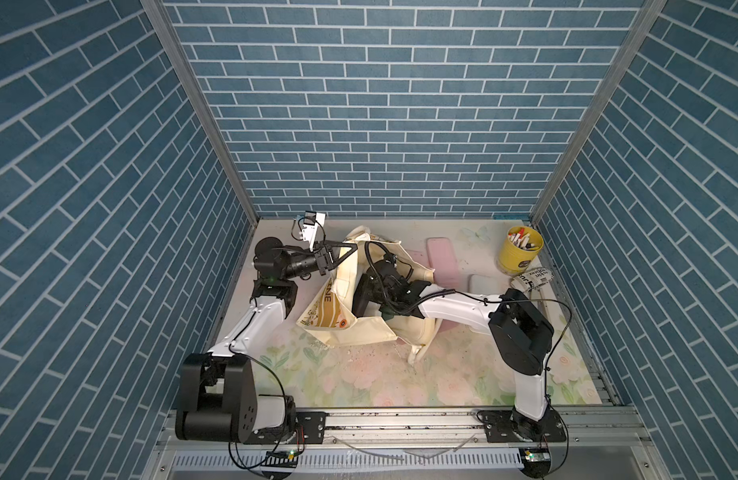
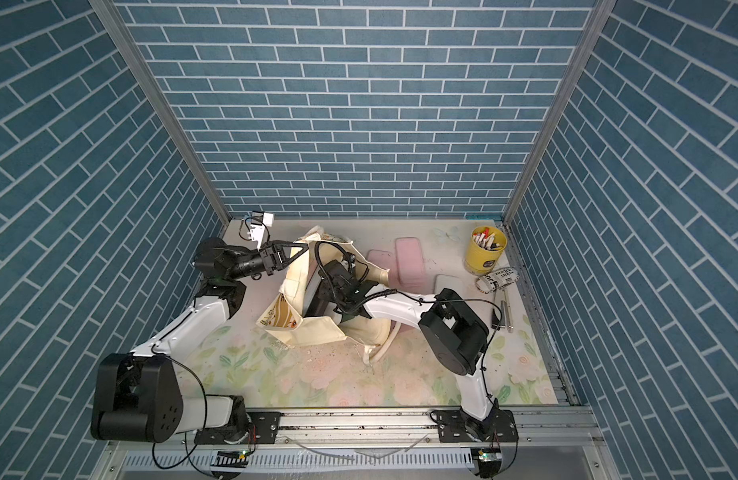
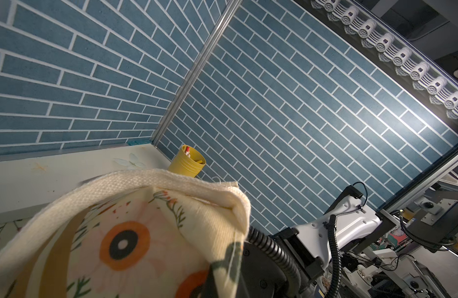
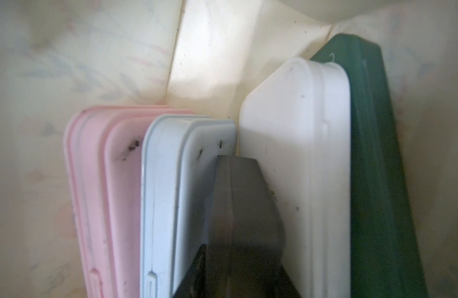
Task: Take out the pencil case from the canvas bag
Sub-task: Pick up the pencil case from the canvas bag.
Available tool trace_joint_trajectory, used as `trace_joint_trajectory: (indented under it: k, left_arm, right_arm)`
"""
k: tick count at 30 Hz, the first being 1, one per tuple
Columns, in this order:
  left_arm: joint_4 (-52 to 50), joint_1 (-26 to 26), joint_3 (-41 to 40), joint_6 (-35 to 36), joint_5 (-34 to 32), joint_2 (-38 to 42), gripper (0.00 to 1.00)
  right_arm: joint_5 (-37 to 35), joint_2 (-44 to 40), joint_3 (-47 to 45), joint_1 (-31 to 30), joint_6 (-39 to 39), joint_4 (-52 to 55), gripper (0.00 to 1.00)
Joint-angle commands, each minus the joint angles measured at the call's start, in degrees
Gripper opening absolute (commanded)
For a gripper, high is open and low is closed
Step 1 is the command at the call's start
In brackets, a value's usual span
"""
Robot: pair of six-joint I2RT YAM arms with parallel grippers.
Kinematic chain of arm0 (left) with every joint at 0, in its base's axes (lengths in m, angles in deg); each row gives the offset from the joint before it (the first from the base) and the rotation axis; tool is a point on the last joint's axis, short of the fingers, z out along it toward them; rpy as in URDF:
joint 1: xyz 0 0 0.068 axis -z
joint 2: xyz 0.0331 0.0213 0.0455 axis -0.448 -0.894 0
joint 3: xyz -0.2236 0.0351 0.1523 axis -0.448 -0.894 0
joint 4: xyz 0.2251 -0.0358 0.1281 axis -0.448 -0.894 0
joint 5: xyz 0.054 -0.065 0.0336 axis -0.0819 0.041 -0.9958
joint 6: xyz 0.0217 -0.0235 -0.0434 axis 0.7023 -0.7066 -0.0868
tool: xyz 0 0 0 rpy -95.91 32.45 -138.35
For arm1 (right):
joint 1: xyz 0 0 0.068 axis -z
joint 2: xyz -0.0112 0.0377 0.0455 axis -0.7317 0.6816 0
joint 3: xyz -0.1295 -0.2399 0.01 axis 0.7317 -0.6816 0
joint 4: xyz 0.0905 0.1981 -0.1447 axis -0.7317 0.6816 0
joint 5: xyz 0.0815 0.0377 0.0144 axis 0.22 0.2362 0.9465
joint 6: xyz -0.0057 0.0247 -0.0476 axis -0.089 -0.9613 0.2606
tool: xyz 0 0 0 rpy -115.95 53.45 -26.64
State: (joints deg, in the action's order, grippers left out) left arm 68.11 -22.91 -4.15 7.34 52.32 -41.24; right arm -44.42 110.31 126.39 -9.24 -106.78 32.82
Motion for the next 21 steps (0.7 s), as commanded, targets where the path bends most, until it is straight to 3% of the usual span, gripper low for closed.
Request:
trace_joint_trajectory:
  k: [1, 11, 21]
  left_arm:
    - [5.08, -0.01, 1.08, 1.83, 0.91, 3.3, 0.0]
    - [3.53, -0.01, 1.91, 2.25, -0.22, 1.39, 0.0]
    - [-12.66, -0.01, 4.04, 12.36, -3.53, 2.38, 0.0]
  right_arm:
    - [-1.25, 0.75, -0.95, 1.07, -2.43, 0.81, 0.32]
    - [0.13, 1.06, -1.13, 1.34, -2.45, -0.86, 0.19]
    - [-2.3, -3.95, -5.27, 1.25, 0.12, -5.13, 0.14]
